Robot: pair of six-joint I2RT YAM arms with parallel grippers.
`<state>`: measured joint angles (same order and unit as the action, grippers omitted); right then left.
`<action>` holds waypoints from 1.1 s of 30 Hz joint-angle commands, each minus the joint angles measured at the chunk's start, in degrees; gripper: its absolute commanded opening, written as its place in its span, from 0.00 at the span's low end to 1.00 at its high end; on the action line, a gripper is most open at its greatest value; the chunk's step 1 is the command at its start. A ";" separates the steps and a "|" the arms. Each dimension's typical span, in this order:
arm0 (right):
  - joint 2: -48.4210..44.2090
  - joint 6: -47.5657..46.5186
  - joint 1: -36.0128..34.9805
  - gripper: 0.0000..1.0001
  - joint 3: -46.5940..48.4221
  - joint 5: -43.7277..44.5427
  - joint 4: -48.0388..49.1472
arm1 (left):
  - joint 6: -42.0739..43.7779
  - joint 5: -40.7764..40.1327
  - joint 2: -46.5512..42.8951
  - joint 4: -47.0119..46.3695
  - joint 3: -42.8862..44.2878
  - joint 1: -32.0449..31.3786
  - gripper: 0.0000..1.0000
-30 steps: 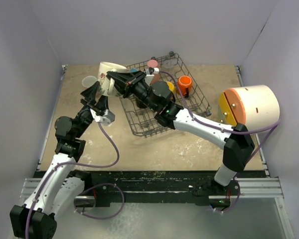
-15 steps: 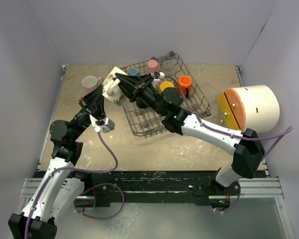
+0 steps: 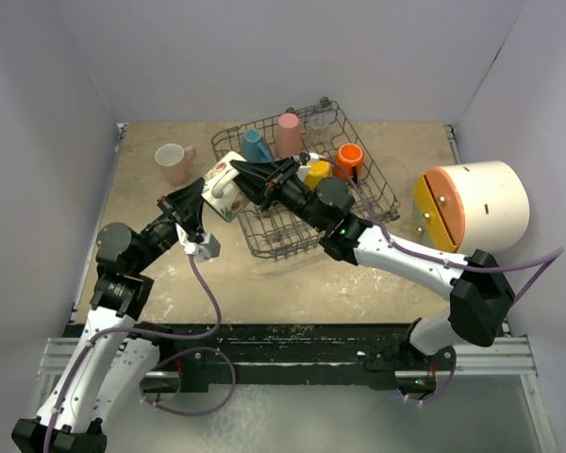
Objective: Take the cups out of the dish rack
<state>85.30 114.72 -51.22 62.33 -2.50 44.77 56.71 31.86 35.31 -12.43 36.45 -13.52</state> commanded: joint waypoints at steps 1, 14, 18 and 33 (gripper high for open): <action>-2.96 -12.15 1.07 0.25 -1.31 -6.45 -6.64 | -2.54 -7.44 -1.84 2.29 6.67 0.33 0.00; -4.88 -15.80 3.23 0.48 -8.80 -8.26 -13.50 | 0.80 -21.09 -2.25 23.34 4.81 0.42 0.00; -8.96 -19.98 6.24 0.48 -9.17 -7.62 -20.66 | 0.66 -24.47 3.98 34.39 9.35 0.77 0.00; -13.46 -41.23 12.96 0.52 -0.79 -1.78 -47.71 | -8.89 -18.41 41.72 66.00 46.26 22.03 0.00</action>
<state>72.64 79.83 -39.57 60.31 -6.55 3.09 51.53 12.38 73.95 52.27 75.24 6.81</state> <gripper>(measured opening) 0.514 0.044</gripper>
